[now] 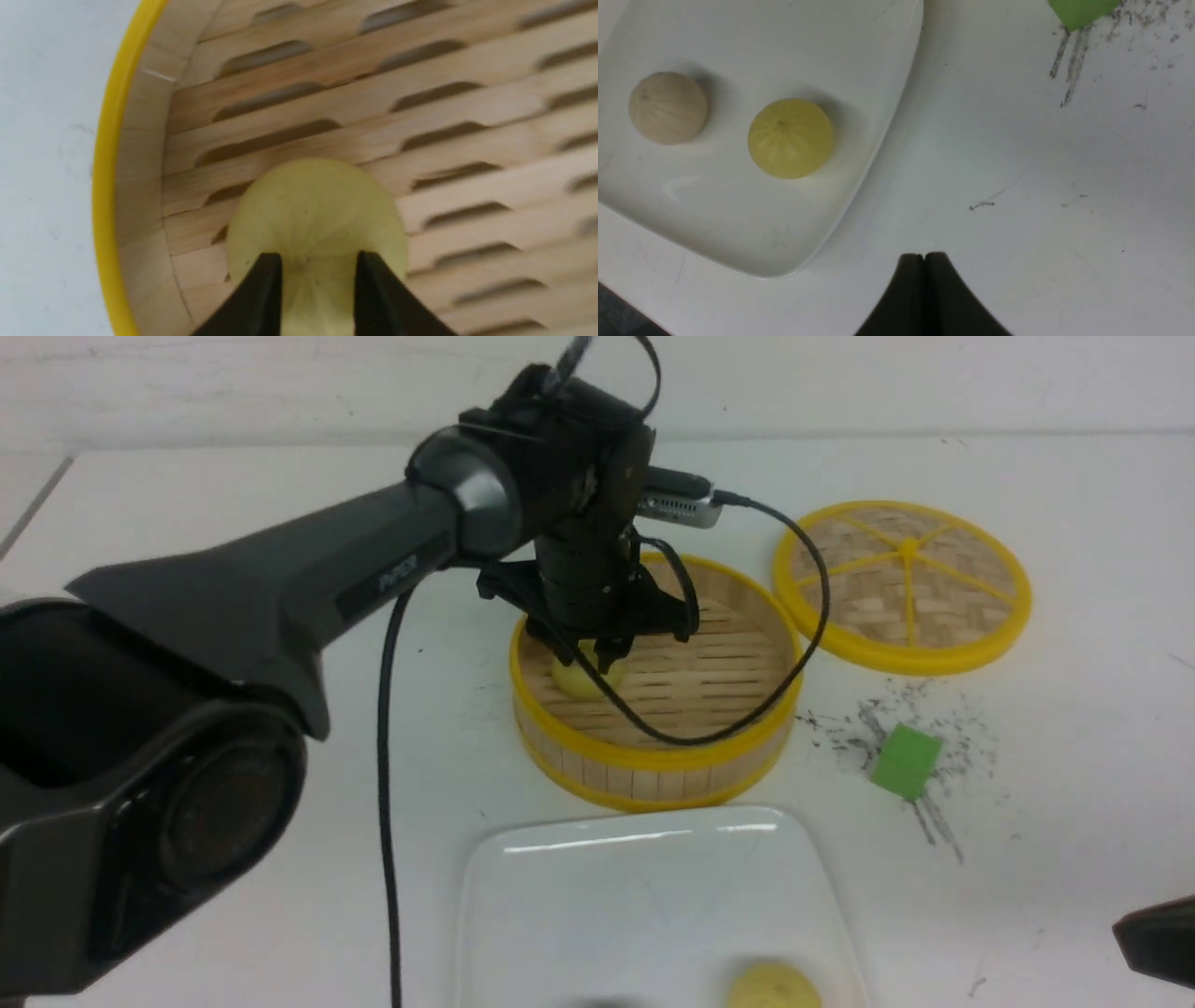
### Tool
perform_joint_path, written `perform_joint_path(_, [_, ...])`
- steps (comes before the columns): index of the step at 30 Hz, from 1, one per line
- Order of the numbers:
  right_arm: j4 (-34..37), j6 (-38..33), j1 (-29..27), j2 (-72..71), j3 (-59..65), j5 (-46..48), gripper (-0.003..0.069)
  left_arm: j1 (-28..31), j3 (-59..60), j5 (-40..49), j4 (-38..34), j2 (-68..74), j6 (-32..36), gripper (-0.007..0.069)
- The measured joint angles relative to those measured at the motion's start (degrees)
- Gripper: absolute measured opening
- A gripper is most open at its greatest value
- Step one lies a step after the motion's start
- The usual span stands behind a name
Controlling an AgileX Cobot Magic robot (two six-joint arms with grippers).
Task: Put the steamed buns into the plate on the white tablecloth.
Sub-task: 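Reach into the bamboo steamer and grasp a bun with the left gripper, then carry the bun from the bamboo steamer to the plate with the left gripper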
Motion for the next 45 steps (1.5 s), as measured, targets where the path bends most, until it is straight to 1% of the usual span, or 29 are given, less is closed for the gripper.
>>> perform_joint_path(1, [0.08,0.00,0.00,0.00,0.00,0.00,-0.0004,0.00,0.00,0.15,0.25,0.33,-0.46,0.0161])
perform_joint_path(2, [0.26,0.00,0.00,0.00,0.00,0.00,-0.0003,0.00,-0.05,0.47,0.44,0.55,-0.98,0.0119])
perform_joint_path(3, [0.27,0.00,0.00,0.00,0.00,0.00,-0.0003,0.00,-0.05,0.61,0.44,0.60,-1.11,0.0101])
perform_joint_path(4, [0.27,0.00,0.00,0.00,0.00,0.00,-0.0001,-0.29,-0.05,1.21,0.32,0.26,-1.40,0.0041])
perform_joint_path(7, [0.27,0.00,0.00,0.00,0.00,0.00,0.0000,-0.86,0.02,2.26,-0.42,-2.09,-1.40,0.0019])
perform_joint_path(11, [0.27,0.00,0.00,0.00,0.00,0.00,0.0001,-1.42,0.06,4.95,-1.65,-6.83,-1.40,0.0018])
perform_joint_path(14, [0.27,0.00,0.00,0.00,0.00,0.00,0.0001,-1.61,0.06,7.86,-1.92,-13.09,-1.27,0.0018])
perform_joint_path(16, [0.27,0.00,0.00,0.00,0.00,0.00,0.0005,-1.61,0.06,11.18,-1.87,-19.61,0.37,0.0018])
perform_joint_path(22, [0.27,0.00,0.00,0.00,0.00,0.00,0.0010,-1.61,1.49,11.97,-2.81,-28.37,2.43,0.0018])
perform_joint_path(25, [0.27,0.00,0.00,0.00,0.00,0.00,0.0015,-1.61,7.01,11.97,-6.13,-32.19,2.77,0.0018])
perform_joint_path(26, [0.27,0.00,0.00,0.00,0.00,0.00,0.0015,-1.68,10.20,11.97,-8.37,-33.34,2.98,0.0020])
perform_joint_path(27, [0.27,0.00,0.00,0.00,0.00,0.00,0.0015,-1.68,10.77,11.97,-8.37,-33.34,3.10,0.0020])
perform_joint_path(28, [0.27,0.00,0.00,0.00,0.00,0.00,0.0017,-2.25,15.81,11.97,-10.43,-34.16,3.38,0.0020])
perform_joint_path(29, [0.27,0.00,0.00,0.00,0.00,0.00,0.0018,-2.51,16.47,11.97,-10.70,-34.23,3.38,0.0020])
perform_joint_path(30, [0.27,0.00,0.00,0.00,0.00,0.00,0.0019,-4.04,22.41,11.74,-11.29,-34.29,3.43,0.0021])
perform_joint_path(34, [0.27,0.00,0.00,0.00,0.00,0.00,0.0020,-9.13,33.10,4.81,-12.29,-32.57,2.23,0.0023])
perform_joint_path(36, [0.27,0.00,0.00,0.00,0.00,0.00,0.0020,-10.60,35.04,1.96,-12.29,-31.54,1.75,0.0023])
perform_joint_path(37, [0.46,0.00,0.00,0.00,0.00,0.00,0.0020,-12.38,36.75,-1.28,-12.29,-29.57,1.42,0.0026])
perform_joint_path(40, [0.51,0.00,0.00,0.00,0.00,0.00,0.0022,-13.55,37.30,-3.28,-12.67,-27.34,0.24,0.0031])
perform_joint_path(43, [0.51,0.00,0.00,0.00,0.00,0.00,0.0026,-14.08,37.58,-6.81,-12.74,-23.03,-1.96,0.0064])
perform_joint_path(44, [0.51,0.00,0.00,0.00,0.00,0.00,0.0027,-14.08,37.63,-7.47,-12.74,-22.04,-2.41,0.0085])
perform_joint_path(45, [0.57,0.00,0.00,0.00,0.00,0.00,0.0027,-14.08,37.64,-8.15,-12.74,-21.19,-3.07,0.0121])
